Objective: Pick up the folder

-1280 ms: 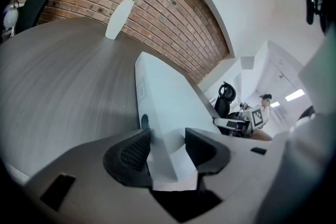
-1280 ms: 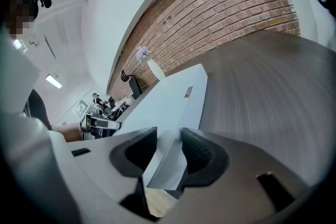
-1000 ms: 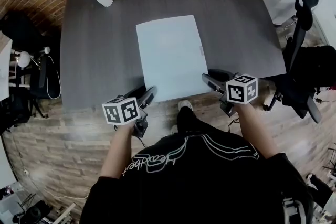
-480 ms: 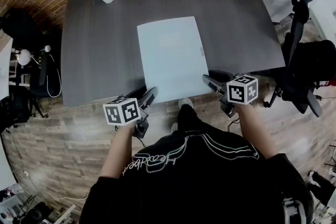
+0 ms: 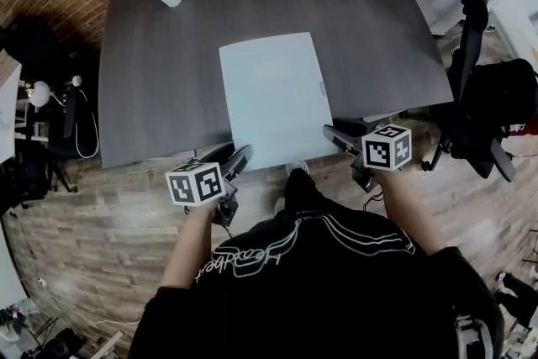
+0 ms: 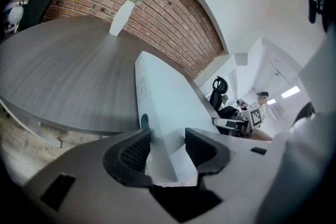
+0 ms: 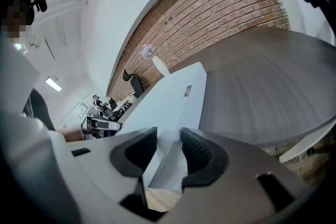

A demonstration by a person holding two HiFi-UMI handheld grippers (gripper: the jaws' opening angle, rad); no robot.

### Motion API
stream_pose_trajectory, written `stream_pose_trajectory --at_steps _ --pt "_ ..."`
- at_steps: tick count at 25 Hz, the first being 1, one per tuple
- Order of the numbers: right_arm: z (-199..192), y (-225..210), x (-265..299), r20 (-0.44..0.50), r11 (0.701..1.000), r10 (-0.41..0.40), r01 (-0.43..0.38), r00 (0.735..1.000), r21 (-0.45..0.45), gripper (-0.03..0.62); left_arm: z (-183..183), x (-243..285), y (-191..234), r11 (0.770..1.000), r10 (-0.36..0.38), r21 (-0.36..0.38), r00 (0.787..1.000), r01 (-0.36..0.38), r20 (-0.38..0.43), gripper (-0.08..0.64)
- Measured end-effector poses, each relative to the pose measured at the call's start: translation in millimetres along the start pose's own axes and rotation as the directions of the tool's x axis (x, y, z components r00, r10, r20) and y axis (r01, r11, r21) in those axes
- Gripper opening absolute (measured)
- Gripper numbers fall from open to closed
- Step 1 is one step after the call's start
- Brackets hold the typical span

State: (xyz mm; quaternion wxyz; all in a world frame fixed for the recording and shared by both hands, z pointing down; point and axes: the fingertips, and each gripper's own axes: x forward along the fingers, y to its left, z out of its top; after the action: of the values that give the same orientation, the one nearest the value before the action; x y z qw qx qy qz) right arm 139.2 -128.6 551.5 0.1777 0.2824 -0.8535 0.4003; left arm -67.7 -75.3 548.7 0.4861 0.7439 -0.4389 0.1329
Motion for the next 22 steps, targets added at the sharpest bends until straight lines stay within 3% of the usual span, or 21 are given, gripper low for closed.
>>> stream_pose_trajectory --at_steps 9,13,16,22 --pt "-2.1 2.5 -1.7 0.019 0.999 0.015 -0.016 1.0 0.039 0.137 -2.8 -1.9 -2.4 0.999 -0.04 -0.006 0.999 0.04 0.011 0.207" --pt "-10.0 8.6 -6.0 0.049 0.988 0.083 -0.089 0.995 0.129 0.214 -14.2 -3.7 -9.6 0.994 -0.113 -0.004 0.993 0.113 -0.018 0.271" --pt "-17.2 13.1 -9.3 0.049 0.978 0.121 -0.128 0.991 0.168 0.238 -18.7 -6.5 -7.7 0.989 -0.145 -0.042 0.989 0.145 -0.001 0.314" --pt "-37.9 14.8 -10.1 0.006 0.962 0.191 -0.188 0.982 0.196 0.268 -30.7 -4.5 -4.3 0.983 -0.178 -0.05 0.984 0.177 -0.019 0.351"
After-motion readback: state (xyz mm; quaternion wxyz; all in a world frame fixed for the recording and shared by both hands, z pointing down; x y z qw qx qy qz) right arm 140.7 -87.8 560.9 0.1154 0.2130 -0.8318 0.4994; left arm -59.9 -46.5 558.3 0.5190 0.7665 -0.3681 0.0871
